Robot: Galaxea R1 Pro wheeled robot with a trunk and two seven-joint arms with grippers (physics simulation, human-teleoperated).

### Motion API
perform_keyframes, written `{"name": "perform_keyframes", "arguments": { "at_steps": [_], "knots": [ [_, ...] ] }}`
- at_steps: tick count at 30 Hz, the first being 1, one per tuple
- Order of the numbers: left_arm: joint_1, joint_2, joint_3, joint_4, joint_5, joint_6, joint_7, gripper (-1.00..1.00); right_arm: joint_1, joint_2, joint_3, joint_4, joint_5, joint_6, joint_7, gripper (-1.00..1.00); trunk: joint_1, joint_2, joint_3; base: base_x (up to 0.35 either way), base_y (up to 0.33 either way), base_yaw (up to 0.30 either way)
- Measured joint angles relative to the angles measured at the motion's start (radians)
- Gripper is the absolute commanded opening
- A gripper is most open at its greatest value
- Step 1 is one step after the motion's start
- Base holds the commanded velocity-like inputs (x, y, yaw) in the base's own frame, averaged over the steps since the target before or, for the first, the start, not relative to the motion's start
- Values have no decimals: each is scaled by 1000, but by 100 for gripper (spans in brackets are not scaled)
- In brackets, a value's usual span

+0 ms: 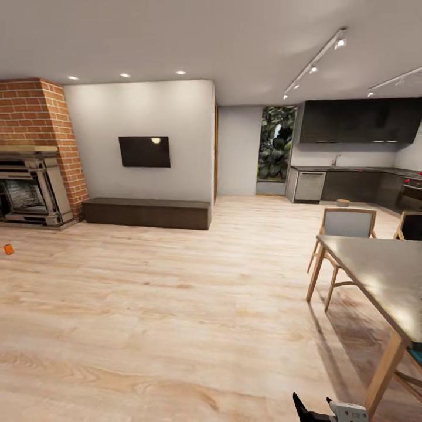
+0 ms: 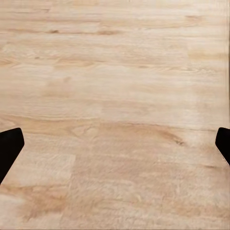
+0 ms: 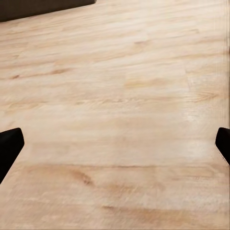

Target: Put the three can of soda from the living room inside the tash can in the kitchen.

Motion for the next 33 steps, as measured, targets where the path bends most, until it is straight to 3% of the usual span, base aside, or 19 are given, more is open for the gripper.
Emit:
{"name": "perform_keyframes", "arguments": {
  "at_steps": [9,33],
  "knots": [
    [0,0,0,0,0,0,0,100,0,3,1,0,2,1,0,100,0,0,0,324,75,-102],
    [0,0,0,0,0,0,-1,100,0,2,1,1,0,5,-1,100,0,0,-29,324,107,-144]
  ]
}}
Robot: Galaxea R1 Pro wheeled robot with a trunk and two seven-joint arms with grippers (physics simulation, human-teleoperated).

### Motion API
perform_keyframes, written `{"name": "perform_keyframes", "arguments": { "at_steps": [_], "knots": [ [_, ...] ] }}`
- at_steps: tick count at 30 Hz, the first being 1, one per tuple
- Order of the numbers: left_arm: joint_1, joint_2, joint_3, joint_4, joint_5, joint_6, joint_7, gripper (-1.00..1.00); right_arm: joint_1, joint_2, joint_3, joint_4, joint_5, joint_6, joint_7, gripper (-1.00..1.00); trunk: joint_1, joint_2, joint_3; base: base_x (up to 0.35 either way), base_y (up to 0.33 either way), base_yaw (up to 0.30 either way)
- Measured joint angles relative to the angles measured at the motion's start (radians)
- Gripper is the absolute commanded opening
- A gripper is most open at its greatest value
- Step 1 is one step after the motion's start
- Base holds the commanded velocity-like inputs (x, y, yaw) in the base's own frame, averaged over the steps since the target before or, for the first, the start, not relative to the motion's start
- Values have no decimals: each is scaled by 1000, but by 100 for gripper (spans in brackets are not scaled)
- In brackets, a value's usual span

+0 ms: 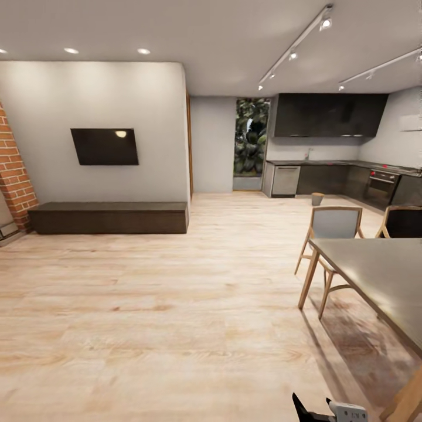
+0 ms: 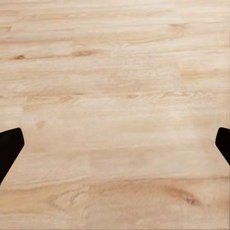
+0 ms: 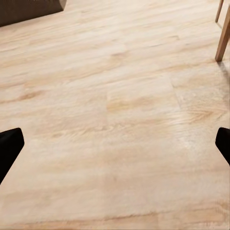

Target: Put the three can of soda from the living room inside the tash can in the kitchen.

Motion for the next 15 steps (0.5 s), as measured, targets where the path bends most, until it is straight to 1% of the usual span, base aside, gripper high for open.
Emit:
{"name": "perform_keyframes", "arguments": {
  "at_steps": [15],
  "knots": [
    [0,0,0,0,0,0,-5,100,0,1,0,1,1,1,2,100,0,0,-19,319,162,-147]
  ]
}}
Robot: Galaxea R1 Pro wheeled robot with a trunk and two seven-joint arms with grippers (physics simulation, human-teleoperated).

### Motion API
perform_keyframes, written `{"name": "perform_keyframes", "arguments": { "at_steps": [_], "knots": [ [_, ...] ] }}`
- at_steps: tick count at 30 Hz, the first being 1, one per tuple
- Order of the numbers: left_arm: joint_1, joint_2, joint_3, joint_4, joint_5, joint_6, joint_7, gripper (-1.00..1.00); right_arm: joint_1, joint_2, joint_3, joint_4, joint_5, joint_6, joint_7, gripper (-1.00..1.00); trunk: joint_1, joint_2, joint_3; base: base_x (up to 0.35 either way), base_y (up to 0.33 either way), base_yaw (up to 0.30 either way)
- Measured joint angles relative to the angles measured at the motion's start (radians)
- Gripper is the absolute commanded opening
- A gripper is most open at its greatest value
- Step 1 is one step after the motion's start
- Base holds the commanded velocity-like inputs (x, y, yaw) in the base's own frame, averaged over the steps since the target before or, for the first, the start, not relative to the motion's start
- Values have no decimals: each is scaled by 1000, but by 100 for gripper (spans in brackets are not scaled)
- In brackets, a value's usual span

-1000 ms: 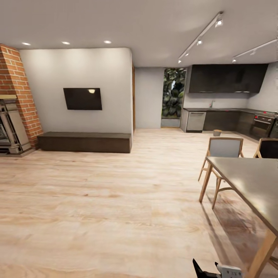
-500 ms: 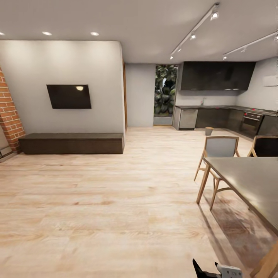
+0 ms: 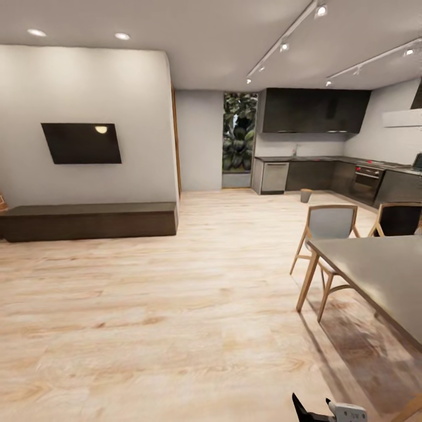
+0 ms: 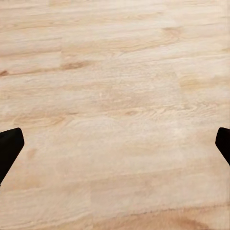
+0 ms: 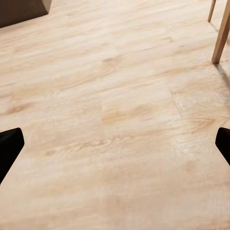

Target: Put the three can of soda from the living room inside the tash can in the kitchen.

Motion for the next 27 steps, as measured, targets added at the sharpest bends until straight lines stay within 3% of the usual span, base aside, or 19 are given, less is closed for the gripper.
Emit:
{"name": "perform_keyframes", "arguments": {
  "at_steps": [27],
  "knots": [
    [0,1,0,0,0,0,-1,100,0,1,0,1,3,-3,0,100,0,0,-34,307,186,-147]
  ]
}}
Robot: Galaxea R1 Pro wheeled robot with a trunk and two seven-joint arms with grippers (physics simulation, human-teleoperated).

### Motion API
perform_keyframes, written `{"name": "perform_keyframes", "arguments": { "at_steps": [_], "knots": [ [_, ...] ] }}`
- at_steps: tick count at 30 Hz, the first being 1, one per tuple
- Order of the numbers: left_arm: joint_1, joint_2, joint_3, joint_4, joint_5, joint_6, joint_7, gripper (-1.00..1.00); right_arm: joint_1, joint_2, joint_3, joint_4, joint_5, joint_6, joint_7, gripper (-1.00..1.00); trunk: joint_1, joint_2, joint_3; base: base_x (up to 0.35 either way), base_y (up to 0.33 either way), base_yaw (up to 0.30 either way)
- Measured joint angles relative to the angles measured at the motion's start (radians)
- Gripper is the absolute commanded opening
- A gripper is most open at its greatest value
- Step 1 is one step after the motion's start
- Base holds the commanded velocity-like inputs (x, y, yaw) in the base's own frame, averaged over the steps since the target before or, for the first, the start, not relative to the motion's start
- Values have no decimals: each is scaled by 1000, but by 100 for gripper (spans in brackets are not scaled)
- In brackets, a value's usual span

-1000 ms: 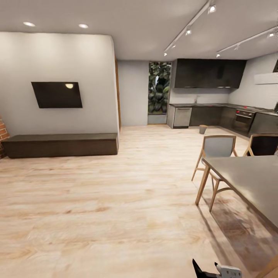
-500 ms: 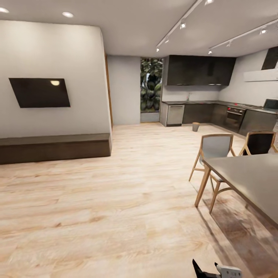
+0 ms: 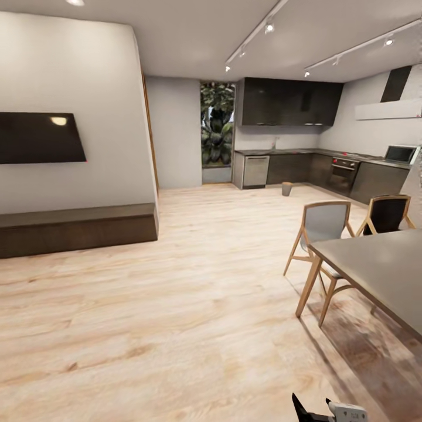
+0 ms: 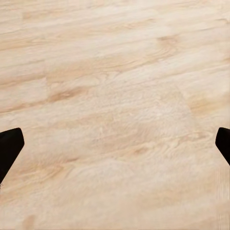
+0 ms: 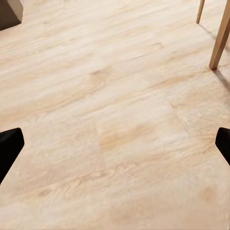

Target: Put the three can of soda from the living room inside the tash can in the kitchen.

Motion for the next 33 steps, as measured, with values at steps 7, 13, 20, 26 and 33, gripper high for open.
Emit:
{"name": "perform_keyframes", "arguments": {
  "at_steps": [7,13,20,26,33],
  "knots": [
    [0,0,0,0,0,0,0,100,0,0,1,0,0,-1,0,100,0,0,-9,303,191,-149],
    [0,1,0,0,0,0,0,100,0,1,1,0,1,-2,0,100,0,0,-16,303,191,-152],
    [0,1,0,0,0,0,0,100,0,1,1,0,1,-3,-1,100,0,0,-22,303,190,-81],
    [0,1,0,0,0,0,0,100,0,2,1,0,1,-3,-1,100,0,0,-23,303,190,-36],
    [0,1,0,0,0,0,0,100,0,2,1,0,0,-3,0,100,0,0,-23,303,190,-184]
  ]
}}
